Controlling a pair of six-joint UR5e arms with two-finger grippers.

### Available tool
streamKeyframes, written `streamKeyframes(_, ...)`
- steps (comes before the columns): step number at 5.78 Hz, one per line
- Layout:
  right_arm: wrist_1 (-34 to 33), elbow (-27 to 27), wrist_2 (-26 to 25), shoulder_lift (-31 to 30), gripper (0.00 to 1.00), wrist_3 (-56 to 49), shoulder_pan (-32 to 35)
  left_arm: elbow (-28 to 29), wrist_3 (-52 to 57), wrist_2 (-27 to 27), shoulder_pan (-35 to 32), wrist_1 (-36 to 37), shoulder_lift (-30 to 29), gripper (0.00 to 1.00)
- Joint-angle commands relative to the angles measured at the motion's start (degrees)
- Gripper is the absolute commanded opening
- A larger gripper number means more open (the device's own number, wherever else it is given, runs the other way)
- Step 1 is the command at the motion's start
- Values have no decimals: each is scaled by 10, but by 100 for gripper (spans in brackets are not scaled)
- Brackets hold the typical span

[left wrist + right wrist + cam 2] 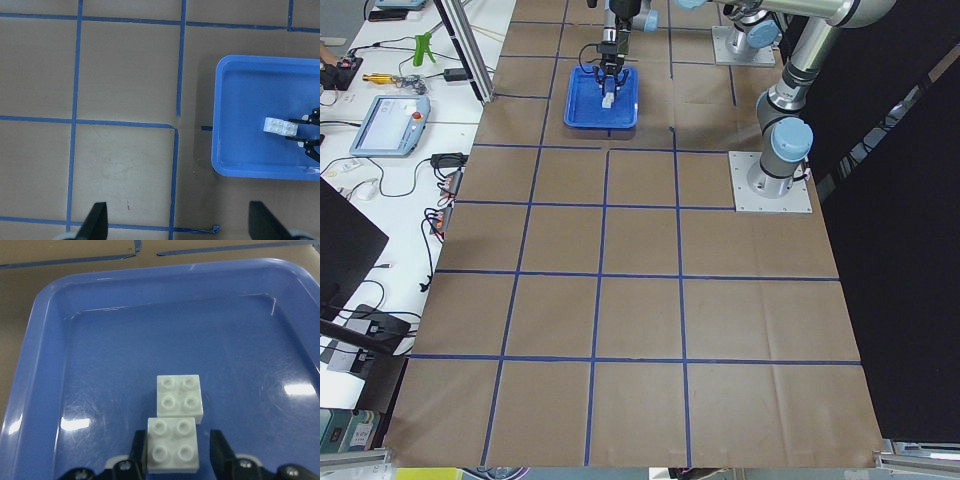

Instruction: Assemble white blocks and place on blue tray

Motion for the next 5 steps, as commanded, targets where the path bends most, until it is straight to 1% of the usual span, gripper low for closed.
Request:
streamKeyframes(1,-3,-2,-1,1,52,-1,0,0,0,0,0,0,0,99)
streamKeyframes(2,-3,-3,-2,1,52,-1,0,0,0,1,0,0,1,99)
streamKeyframes(3,-1,-6,-2,0,72,1,-1,0,1,0,0,0,1,99)
streamKeyframes(4,0,-10,-5,-3,100,41,-1,0,1,0,0,0,1,99)
streamKeyframes(5,2,-26,-12,-8,100,117,-1,0,0,0,0,-1,2,99)
